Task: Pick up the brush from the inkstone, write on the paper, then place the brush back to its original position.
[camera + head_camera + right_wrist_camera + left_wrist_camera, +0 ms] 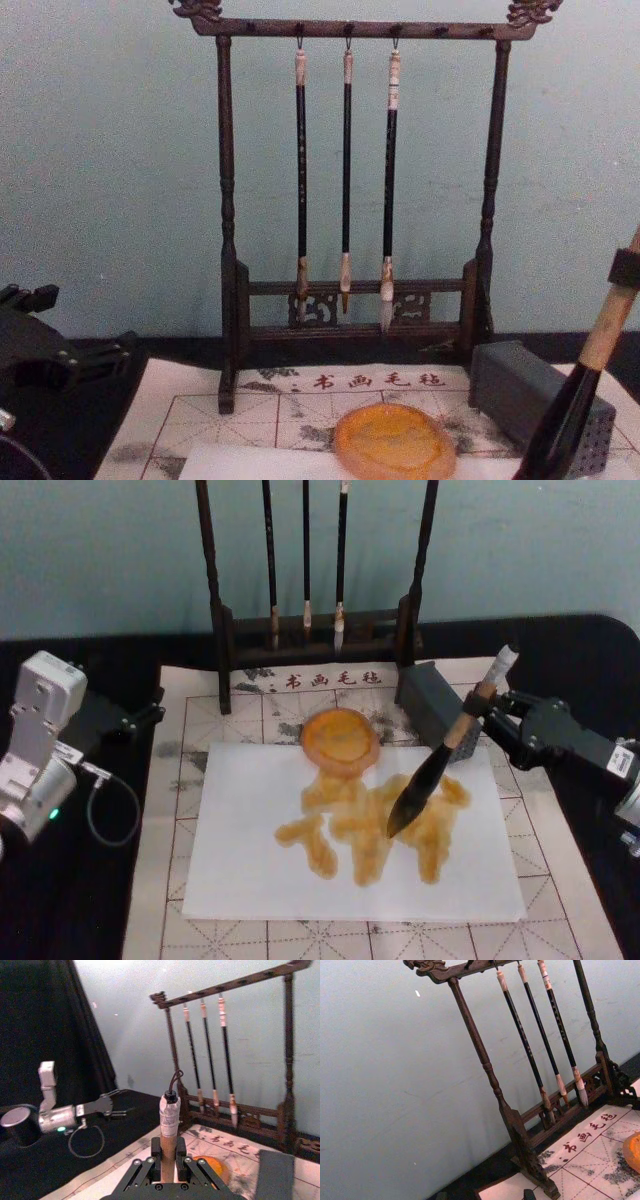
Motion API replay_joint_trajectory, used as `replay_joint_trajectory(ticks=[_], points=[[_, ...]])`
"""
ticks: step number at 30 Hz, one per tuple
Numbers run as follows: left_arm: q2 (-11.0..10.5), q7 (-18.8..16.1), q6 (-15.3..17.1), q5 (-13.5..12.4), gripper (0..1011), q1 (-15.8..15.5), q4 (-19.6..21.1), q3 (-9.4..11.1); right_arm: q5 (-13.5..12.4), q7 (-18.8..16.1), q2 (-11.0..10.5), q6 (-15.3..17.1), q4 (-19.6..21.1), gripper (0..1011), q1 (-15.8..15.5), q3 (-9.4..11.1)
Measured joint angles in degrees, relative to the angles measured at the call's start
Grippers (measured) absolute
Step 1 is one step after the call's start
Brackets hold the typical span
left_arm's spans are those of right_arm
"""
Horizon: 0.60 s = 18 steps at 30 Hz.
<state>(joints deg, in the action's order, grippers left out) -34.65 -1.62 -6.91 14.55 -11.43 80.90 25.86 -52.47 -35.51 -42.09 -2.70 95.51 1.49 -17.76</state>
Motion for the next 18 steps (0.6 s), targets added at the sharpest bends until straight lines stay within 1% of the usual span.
replay_joint_trajectory(ticks=[9,14,18], points=[[0.0,0.0,0.0,0.0,1001,0.0,0.0,0.0,0.86,-3.76,-0.53,-0.52,0.83,192,-0.08,-0.81],[0.0,0.0,0.0,0.0,1001,0.0,0.0,0.0,0.79,-5.84,-1.19,-0.45,0.96,192,-0.26,-1.33],[0.0,0.0,0.0,0.0,1001,0.0,0.0,0.0,0.3,-8.4,-1.96,-0.96,0.96,192,-0.54,-1.65]])
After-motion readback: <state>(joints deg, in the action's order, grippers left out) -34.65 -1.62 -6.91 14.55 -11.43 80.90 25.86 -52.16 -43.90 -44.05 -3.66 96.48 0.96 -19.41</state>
